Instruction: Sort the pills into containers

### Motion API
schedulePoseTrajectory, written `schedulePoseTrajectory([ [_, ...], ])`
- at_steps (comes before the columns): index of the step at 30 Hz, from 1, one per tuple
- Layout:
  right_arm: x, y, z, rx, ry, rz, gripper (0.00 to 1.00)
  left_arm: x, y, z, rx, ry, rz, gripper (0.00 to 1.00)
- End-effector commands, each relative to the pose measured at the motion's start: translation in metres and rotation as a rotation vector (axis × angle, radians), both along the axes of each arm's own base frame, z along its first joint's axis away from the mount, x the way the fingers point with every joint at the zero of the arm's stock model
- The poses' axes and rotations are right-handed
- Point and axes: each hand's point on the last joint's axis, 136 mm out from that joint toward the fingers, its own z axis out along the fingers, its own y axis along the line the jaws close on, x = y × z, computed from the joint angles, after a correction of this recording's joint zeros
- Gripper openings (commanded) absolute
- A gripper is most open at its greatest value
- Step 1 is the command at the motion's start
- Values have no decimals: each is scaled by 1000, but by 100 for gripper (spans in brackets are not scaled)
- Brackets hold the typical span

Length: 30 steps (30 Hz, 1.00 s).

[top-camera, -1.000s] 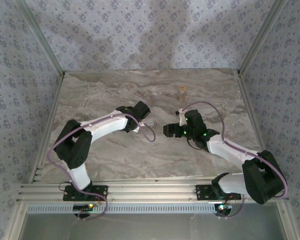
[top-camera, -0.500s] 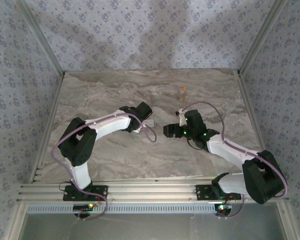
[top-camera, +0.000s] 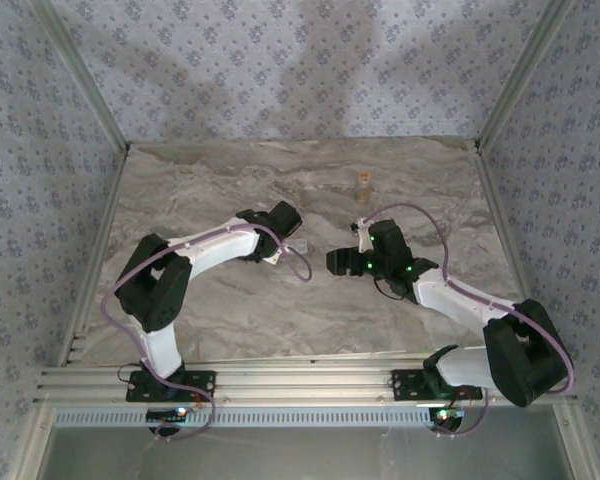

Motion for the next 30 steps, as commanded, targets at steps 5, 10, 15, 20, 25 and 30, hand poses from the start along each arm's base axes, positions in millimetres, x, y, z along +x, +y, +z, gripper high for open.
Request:
schedulePoseTrajectory([
  [5, 2, 7, 8, 17, 4, 16, 81, -2, 4, 19, -59, -9, 23, 0],
  [10, 2, 8, 8, 17, 6, 16, 81, 0, 3, 20, -98, -15, 41, 0],
  [15, 2, 8, 6, 15, 11, 20, 81, -1, 3, 20, -118, -12, 52, 0],
  [20, 2, 9, 6, 14, 13, 23, 81, -1, 1, 20, -172, -16, 76, 0],
  [25, 2, 10, 6, 14, 15, 24, 81, -2, 2, 19, -246, -23, 112, 0],
  [30, 2, 11, 4, 11, 21, 31, 82, -5, 2, 19, -327, -37, 154, 0],
])
